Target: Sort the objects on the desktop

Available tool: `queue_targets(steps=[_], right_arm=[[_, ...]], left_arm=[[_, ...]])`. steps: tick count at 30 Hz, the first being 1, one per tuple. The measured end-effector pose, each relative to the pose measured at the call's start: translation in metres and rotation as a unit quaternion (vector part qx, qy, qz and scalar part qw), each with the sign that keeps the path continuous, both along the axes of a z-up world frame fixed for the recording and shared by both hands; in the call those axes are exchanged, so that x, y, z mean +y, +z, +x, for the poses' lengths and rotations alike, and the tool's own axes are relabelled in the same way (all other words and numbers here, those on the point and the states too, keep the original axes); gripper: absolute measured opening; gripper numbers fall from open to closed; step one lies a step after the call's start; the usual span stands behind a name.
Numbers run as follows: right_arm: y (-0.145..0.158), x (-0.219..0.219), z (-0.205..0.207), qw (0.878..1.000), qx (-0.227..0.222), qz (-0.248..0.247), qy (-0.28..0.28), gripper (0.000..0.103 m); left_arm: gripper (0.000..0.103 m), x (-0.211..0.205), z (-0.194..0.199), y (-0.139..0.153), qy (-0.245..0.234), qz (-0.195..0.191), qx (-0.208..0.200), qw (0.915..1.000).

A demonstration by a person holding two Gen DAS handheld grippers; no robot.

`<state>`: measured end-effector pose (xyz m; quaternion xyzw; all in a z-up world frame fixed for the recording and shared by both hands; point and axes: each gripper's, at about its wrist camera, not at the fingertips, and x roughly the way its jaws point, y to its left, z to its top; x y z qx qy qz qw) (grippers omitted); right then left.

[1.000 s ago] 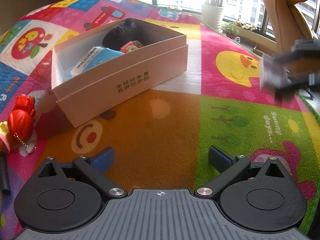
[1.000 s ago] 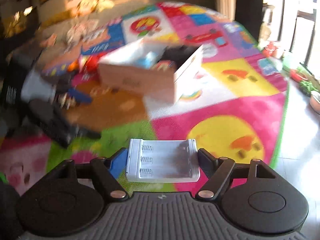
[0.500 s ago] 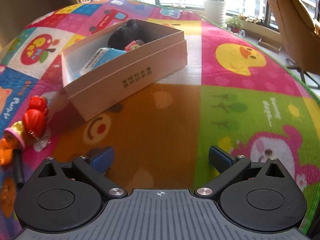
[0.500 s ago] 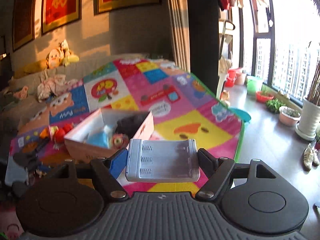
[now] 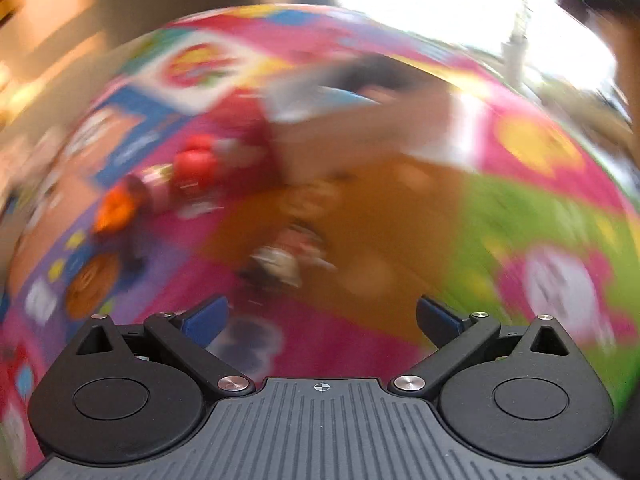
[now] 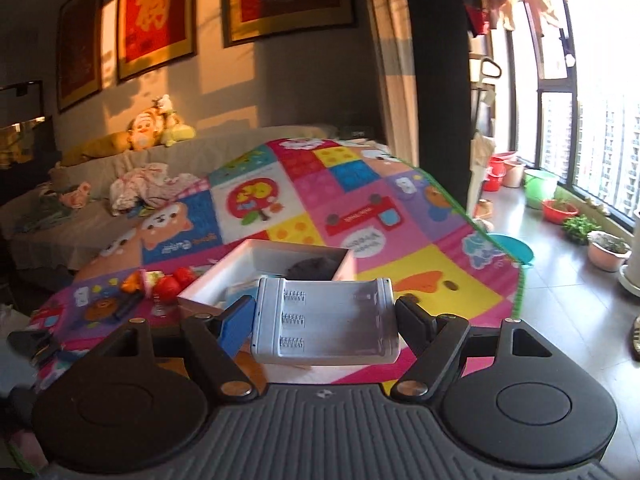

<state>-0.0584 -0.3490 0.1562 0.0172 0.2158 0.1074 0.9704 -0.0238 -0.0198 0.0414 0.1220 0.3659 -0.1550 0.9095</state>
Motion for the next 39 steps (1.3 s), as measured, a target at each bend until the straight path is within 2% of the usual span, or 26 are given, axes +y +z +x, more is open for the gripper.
queue_targets(steps=[2, 3, 5, 9, 13, 18, 20, 22, 23, 26, 29, 33, 35, 39], right_arm=[[0.002, 0.011, -0.001, 1.000, 0.003, -0.004, 0.013, 0.076], [0.003, 0.019, -0.002, 1.000, 0.004, -0.009, 0.018, 0.076], [0.004, 0.033, -0.004, 0.999, 0.007, -0.023, 0.028, 0.076], [0.004, 0.057, -0.011, 0.997, 0.006, -0.051, 0.050, 0.076], [0.001, 0.069, -0.013, 0.996, 0.011, -0.054, 0.064, 0.076], [-0.008, 0.072, -0.013, 0.996, 0.021, -0.057, 0.067, 0.076], [-0.013, 0.070, -0.012, 0.996, 0.031, -0.051, 0.067, 0.076], [-0.024, 0.071, -0.010, 0.996, 0.040, -0.054, 0.066, 0.076], [-0.030, 0.073, -0.009, 0.995, 0.042, -0.064, 0.064, 0.076], [-0.054, 0.081, -0.005, 0.992, 0.067, -0.087, 0.070, 0.076], [-0.071, 0.082, -0.006, 0.988, 0.102, -0.076, 0.088, 0.076], [-0.082, 0.075, -0.015, 0.986, 0.123, -0.070, 0.091, 0.076], [-0.084, 0.072, -0.019, 0.985, 0.129, -0.074, 0.087, 0.076], [-0.088, 0.071, -0.023, 0.983, 0.135, -0.083, 0.090, 0.076]], left_arm=[[0.103, 0.010, 0.018, 0.002, 0.063, -0.059, 0.008, 0.9962], [0.103, 0.013, 0.025, 0.001, 0.079, -0.089, 0.013, 0.9928], [0.103, 0.010, 0.035, -0.004, 0.097, -0.113, 0.027, 0.9884], [0.102, -0.007, 0.042, -0.013, 0.088, -0.112, 0.036, 0.9891], [0.102, -0.017, 0.046, -0.017, 0.068, -0.118, 0.026, 0.9904], [0.102, -0.019, 0.023, -0.011, 0.071, -0.066, -0.017, 0.9951], [0.102, -0.013, 0.015, -0.011, 0.073, -0.085, -0.004, 0.9937], [0.102, -0.010, 0.012, -0.014, 0.061, -0.122, 0.024, 0.9903], [0.102, -0.011, 0.015, -0.016, 0.062, -0.127, 0.029, 0.9896], [0.102, -0.016, 0.028, -0.021, 0.083, -0.106, 0.014, 0.9908], [0.102, -0.018, 0.044, -0.024, 0.083, -0.118, 0.011, 0.9895], [0.102, -0.028, 0.055, -0.027, 0.069, -0.088, -0.022, 0.9935], [0.099, -0.032, 0.058, -0.029, 0.066, -0.073, -0.029, 0.9947], [0.071, -0.028, 0.061, -0.033, 0.083, -0.050, -0.031, 0.9948]])
